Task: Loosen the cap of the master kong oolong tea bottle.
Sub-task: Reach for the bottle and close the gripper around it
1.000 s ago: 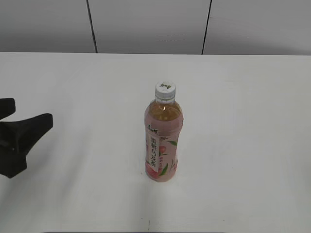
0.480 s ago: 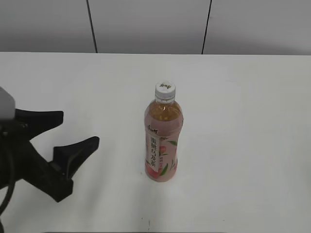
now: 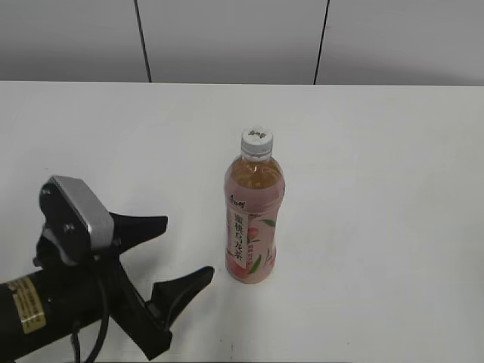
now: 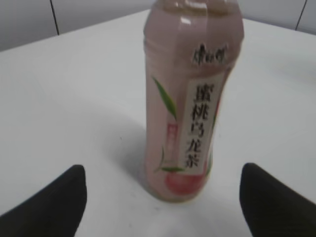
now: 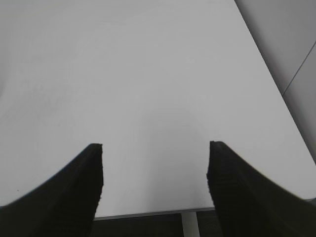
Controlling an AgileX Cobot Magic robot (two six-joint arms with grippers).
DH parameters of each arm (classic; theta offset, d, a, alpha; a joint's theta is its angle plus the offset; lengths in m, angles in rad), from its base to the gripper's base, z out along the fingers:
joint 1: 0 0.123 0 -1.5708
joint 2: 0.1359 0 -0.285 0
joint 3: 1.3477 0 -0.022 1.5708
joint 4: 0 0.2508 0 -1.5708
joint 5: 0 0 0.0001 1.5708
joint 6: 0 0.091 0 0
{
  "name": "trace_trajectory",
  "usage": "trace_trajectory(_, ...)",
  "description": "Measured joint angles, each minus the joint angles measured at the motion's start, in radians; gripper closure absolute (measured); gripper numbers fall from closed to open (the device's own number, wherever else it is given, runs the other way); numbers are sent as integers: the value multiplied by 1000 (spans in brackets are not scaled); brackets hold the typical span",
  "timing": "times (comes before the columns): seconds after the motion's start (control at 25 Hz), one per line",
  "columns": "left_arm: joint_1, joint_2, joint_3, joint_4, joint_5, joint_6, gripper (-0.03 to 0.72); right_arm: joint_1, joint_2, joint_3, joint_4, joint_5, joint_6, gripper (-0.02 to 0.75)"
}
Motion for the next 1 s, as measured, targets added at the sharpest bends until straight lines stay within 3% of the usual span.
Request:
trace_trajectory(0.2, 0, 129, -32, 65, -20, -8, 102, 0, 0, 0, 0, 0, 0, 234)
trace_trajectory(0.64, 0, 152, -218, 135, -33, -19, 101, 0, 0, 0, 0, 0, 0, 234)
trace_trajectory(1.0, 0, 153, -336, 145, 120, -33, 101, 0, 0, 0, 0, 0, 0, 234)
